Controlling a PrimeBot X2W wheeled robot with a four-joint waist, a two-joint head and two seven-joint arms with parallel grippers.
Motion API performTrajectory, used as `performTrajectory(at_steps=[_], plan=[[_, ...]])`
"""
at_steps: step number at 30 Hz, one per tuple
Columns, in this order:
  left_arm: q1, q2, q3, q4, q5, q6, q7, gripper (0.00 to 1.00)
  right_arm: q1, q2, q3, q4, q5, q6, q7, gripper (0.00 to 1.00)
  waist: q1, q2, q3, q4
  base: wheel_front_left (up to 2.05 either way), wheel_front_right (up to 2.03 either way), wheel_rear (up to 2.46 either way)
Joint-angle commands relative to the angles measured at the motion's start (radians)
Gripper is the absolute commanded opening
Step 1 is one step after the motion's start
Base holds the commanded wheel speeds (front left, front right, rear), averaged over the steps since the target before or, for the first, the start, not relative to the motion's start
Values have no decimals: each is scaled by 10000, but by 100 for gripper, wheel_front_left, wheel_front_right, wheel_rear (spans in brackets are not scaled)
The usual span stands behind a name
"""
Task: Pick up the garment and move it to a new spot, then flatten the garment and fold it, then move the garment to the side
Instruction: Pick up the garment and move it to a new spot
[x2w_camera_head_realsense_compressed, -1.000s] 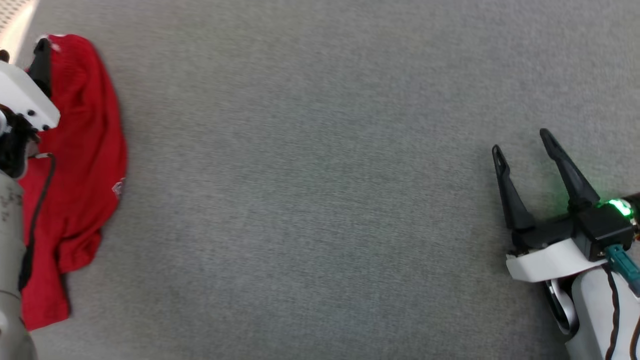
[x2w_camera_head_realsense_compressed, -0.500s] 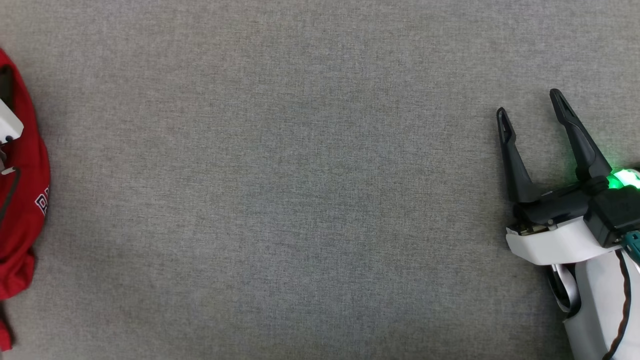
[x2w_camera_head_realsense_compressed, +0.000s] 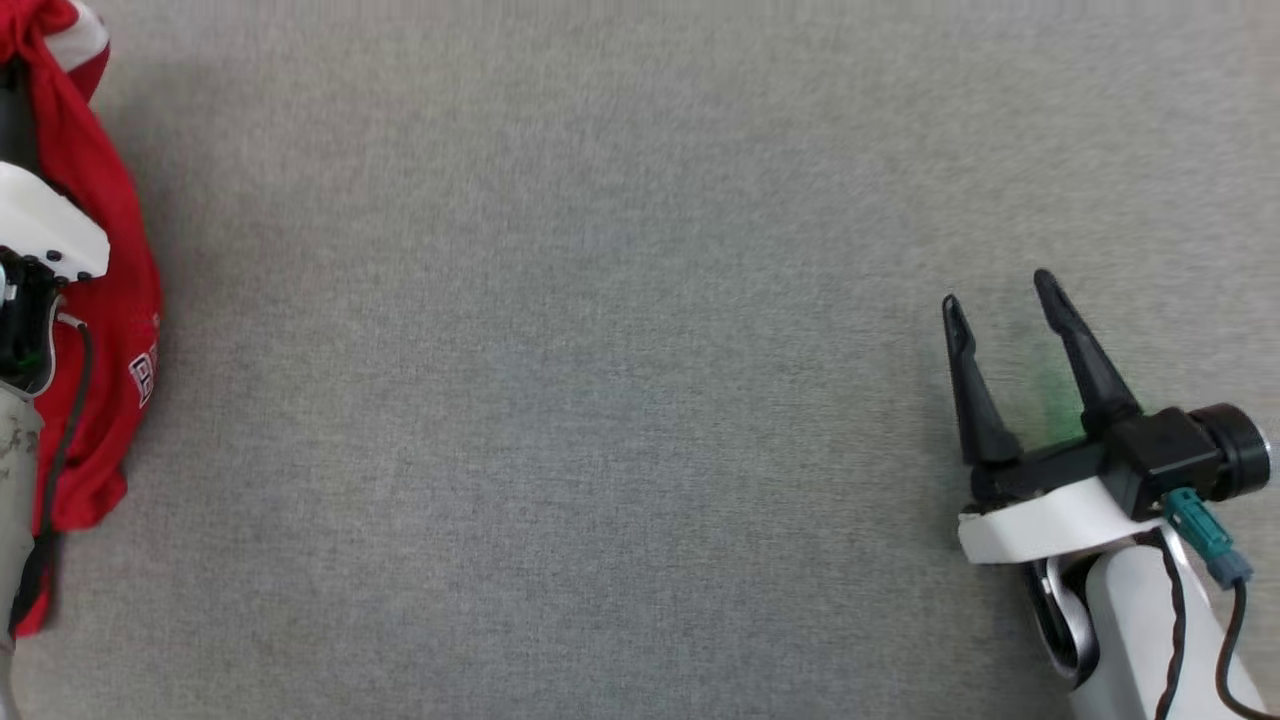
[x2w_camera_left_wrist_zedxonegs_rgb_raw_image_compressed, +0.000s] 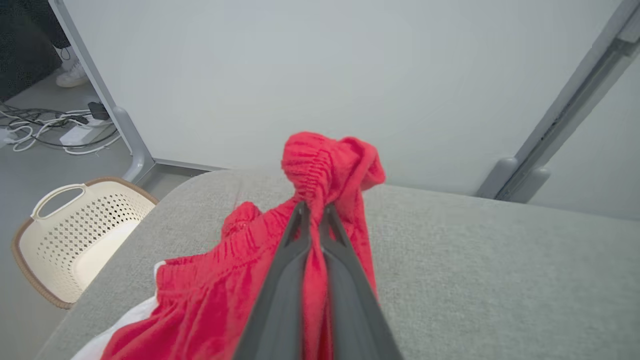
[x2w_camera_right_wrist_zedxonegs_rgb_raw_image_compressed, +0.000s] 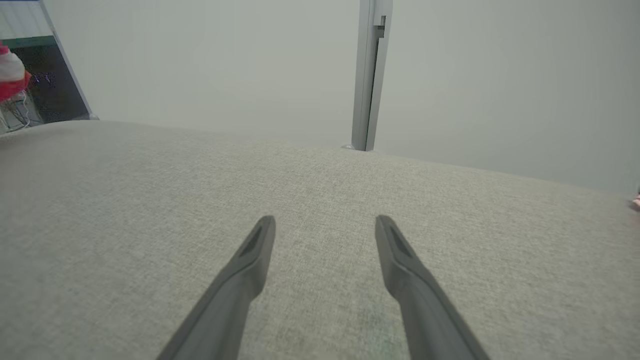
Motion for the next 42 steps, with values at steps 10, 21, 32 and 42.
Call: performTrajectory(at_steps=[10, 21, 32, 42], plan=[[889, 586, -1018, -3240, -1750, -10, 346, 0, 830, 465, -87, 202, 499, -22, -2, 100, 0, 0, -2524, -2077, 0, 0, 0], [1137, -391, -1381, -5046, -2003, 599, 820, 0, 1223, 574, -38, 314, 773, -22, -2, 100, 0, 0, -3584, -4014, 0, 0, 0], [2618, -1798, -2476, -5751, -1817, 532, -55, 0, 1582, 587, -140, 366, 754, -22, -2, 100, 0, 0, -3904, -4381, 0, 0, 0], [6667, -2611, -3916, -4784, -2071, 223, -1090, 0, 1834, 482, -251, 386, 751, -22, -2, 100, 0, 0, -3950, -3276, 0, 0, 0]])
